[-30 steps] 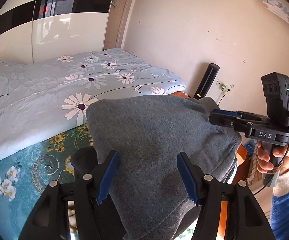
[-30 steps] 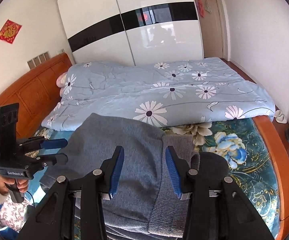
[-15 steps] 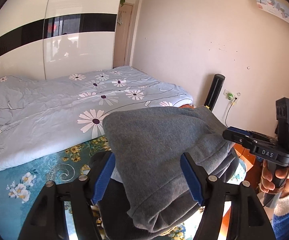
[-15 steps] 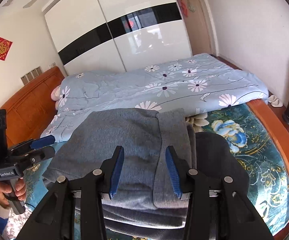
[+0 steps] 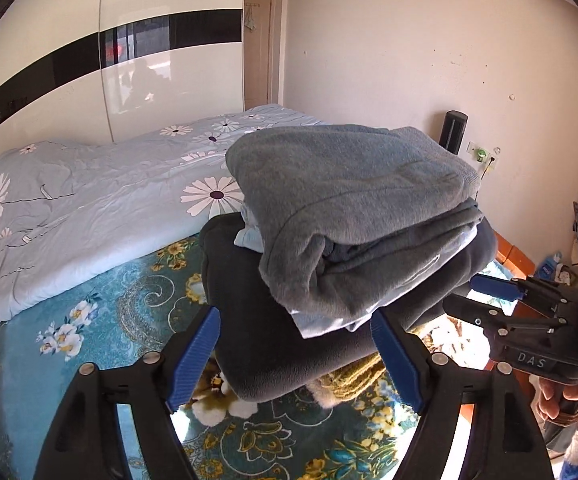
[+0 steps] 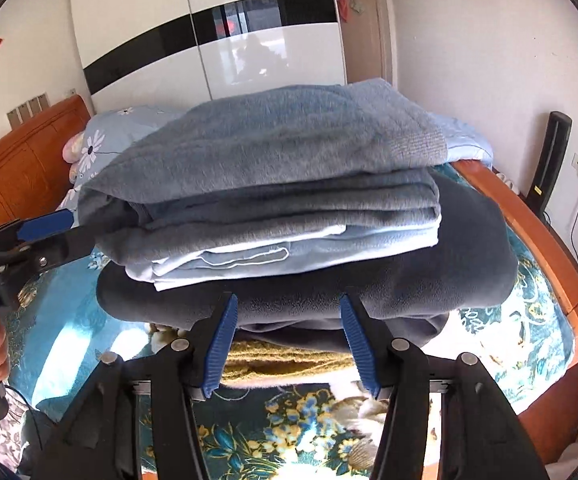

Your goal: Fold clothes

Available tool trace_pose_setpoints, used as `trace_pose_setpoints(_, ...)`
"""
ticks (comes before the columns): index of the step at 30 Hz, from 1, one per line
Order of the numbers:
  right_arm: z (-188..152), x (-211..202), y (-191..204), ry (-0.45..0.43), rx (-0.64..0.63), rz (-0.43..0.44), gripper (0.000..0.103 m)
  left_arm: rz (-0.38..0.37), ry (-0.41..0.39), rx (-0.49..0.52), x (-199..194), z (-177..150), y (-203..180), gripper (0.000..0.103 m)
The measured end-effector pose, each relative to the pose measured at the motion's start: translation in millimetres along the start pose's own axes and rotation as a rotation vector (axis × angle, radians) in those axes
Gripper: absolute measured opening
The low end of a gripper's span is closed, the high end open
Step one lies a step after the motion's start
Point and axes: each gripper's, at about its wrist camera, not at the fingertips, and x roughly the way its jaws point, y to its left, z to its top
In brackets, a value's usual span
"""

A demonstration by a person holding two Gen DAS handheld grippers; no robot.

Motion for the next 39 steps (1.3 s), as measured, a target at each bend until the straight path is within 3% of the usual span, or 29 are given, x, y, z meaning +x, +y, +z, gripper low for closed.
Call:
trace_pose_setpoints(3, -3, 7, 3, 0.041, 0.033, -0.016, 0.063, 0.003, 0.008, -0.019, -2, -10, 3, 0.088)
trace_pose_setpoints(5, -4, 8, 6, 0.054, 0.043, -0.009, 0.064, -0.004, 0.009, -0.033, -4, -17, 7, 0.100)
trace_pose_setpoints(8, -4, 8, 13, 0.068, 0.039, -0.024, 0.075, -0.014, 0.011, -0.055, -8, -27, 12, 0.103)
trace_pose_setpoints(13, -1, 7, 24, 0.087, 0.041, -0.049, 0.076, -0.012, 0.019, -0.095, -12, -40, 21, 0.103)
trace_pose_setpoints(16, -1, 7, 28, 0.092, 0.049, -0.072, 0.090, -0.017, 0.018, -0.101, -15, -48, 25, 0.103)
trace_pose_setpoints(21, -15, -6, 38, 0.073, 0.042, -0.104, 0.090, -0.034, -0.008, -0.116, -24, -58, 30, 0.103)
trace_pose_setpoints(34, -14, -9, 57, 0.046, 0.011, -0.116, 0.090, 0.085, -0.041, -0.138, -39, -62, 38, 0.103)
trace_pose_setpoints(39, -19, -7, 61, 0.054, -0.019, -0.124, 0.090, 0.098, -0.035, -0.131, -40, -64, 35, 0.103)
